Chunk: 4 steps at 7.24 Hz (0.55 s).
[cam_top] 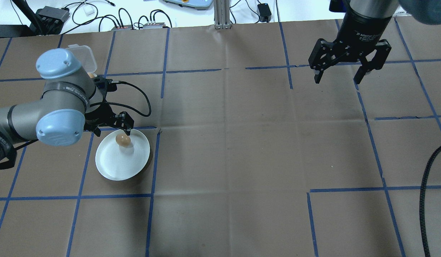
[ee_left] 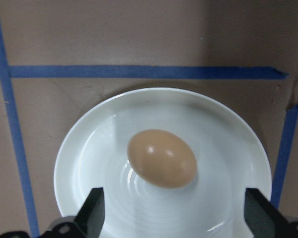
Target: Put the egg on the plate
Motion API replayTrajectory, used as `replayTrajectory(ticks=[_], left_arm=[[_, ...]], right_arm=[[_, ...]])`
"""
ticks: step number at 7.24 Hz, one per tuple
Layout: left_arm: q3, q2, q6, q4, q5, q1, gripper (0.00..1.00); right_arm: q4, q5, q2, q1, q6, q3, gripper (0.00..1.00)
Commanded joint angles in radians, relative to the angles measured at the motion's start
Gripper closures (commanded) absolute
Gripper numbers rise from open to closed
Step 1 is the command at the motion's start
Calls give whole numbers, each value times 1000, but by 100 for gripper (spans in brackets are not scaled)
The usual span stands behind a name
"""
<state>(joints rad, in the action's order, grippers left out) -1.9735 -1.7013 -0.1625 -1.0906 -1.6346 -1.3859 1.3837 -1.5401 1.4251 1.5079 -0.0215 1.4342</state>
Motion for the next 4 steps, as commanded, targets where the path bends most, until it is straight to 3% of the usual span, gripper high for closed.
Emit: replayTrajectory(ticks=[1, 4], left_arm=[[144, 65, 1, -189, -4, 1, 0], [331, -84, 12, -221, -43, 11, 0]], right_arm=[[0, 0, -2, 0, 0, 0, 0], [0, 0, 0, 0, 0, 0, 0]])
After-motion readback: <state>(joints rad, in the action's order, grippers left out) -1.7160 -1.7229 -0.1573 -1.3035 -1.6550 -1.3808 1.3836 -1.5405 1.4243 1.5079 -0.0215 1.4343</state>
